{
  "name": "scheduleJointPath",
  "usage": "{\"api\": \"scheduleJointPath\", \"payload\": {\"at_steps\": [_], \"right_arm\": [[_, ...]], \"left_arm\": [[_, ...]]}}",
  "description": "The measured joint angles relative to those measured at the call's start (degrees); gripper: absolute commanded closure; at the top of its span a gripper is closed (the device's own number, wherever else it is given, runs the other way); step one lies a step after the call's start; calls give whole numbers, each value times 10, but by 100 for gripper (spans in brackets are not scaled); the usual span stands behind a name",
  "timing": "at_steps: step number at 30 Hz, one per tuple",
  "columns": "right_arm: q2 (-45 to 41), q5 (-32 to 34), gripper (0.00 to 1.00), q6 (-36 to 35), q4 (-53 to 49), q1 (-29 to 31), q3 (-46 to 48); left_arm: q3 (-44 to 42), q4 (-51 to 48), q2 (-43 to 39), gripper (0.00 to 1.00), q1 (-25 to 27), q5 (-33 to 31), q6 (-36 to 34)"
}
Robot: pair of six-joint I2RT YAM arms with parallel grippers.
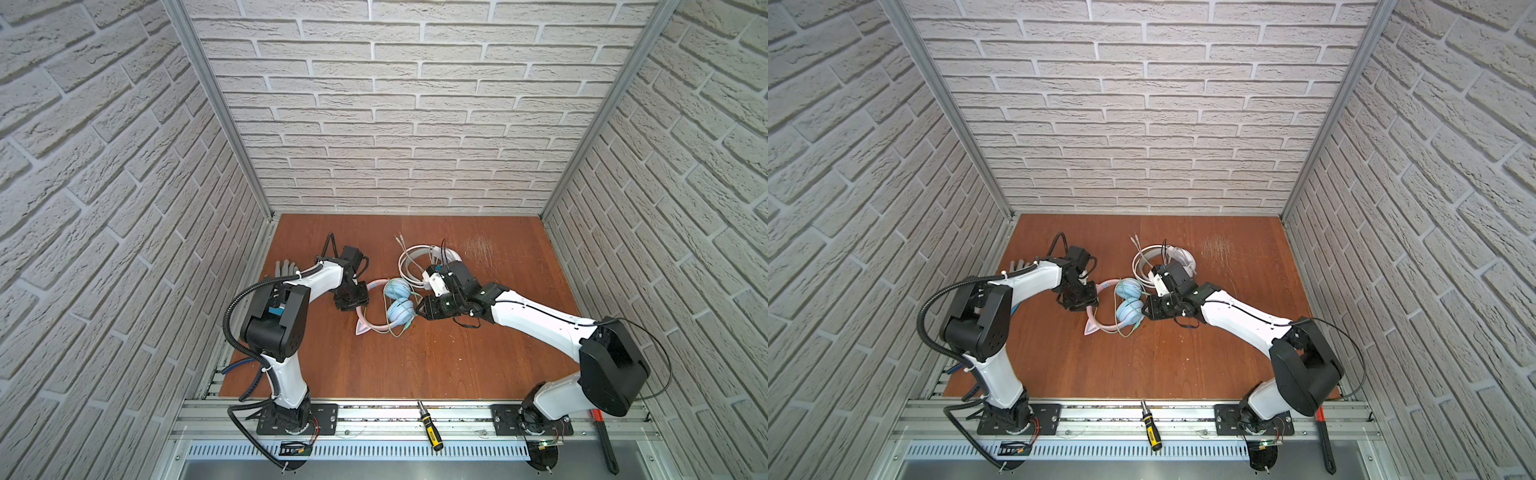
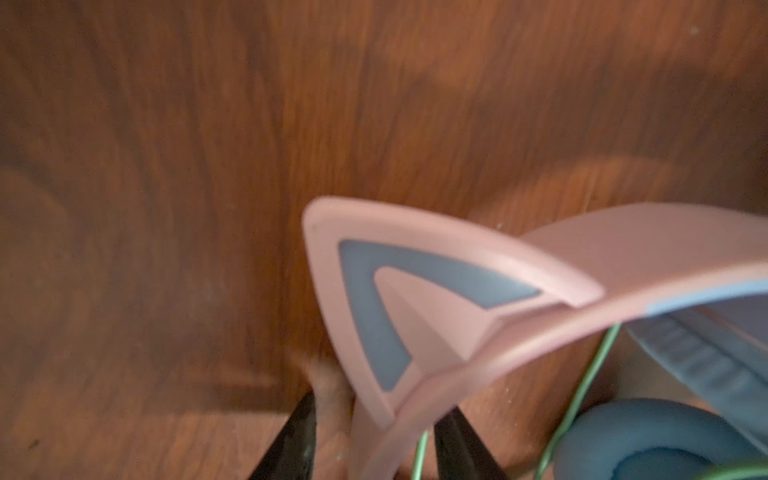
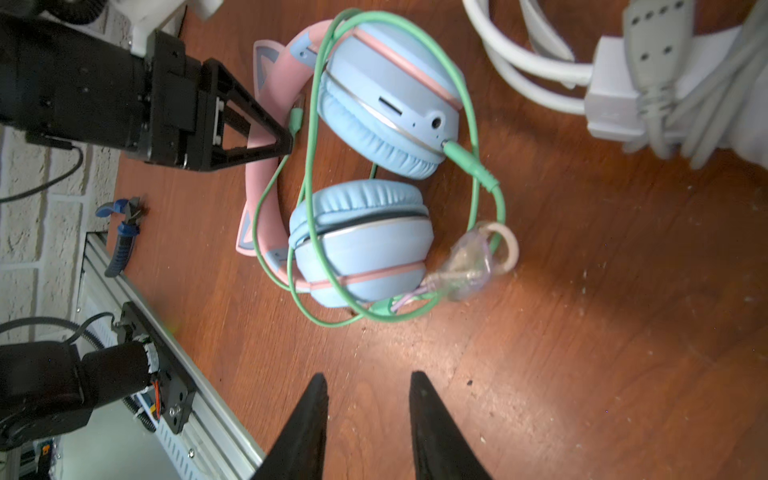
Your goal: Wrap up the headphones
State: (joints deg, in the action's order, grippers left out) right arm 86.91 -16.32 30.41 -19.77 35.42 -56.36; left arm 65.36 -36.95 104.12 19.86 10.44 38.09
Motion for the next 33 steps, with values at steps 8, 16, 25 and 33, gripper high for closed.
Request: {"api": "scheduleJointPath", "payload": {"at_steps": [8, 16, 25, 33], "right_arm": [[72, 24, 84, 21, 7, 0, -35], [102, 25, 87, 43, 4, 2, -35], [132, -9, 88, 63, 43, 16, -32], [149, -26, 89, 69, 65, 16, -33]], "left_arm": [[10, -3, 11, 72, -3, 6, 0], [10, -1, 14, 83, -6, 16, -5], [8, 3, 15, 90, -6, 30, -2], [8, 2, 16, 90, -6, 35, -8]]}}
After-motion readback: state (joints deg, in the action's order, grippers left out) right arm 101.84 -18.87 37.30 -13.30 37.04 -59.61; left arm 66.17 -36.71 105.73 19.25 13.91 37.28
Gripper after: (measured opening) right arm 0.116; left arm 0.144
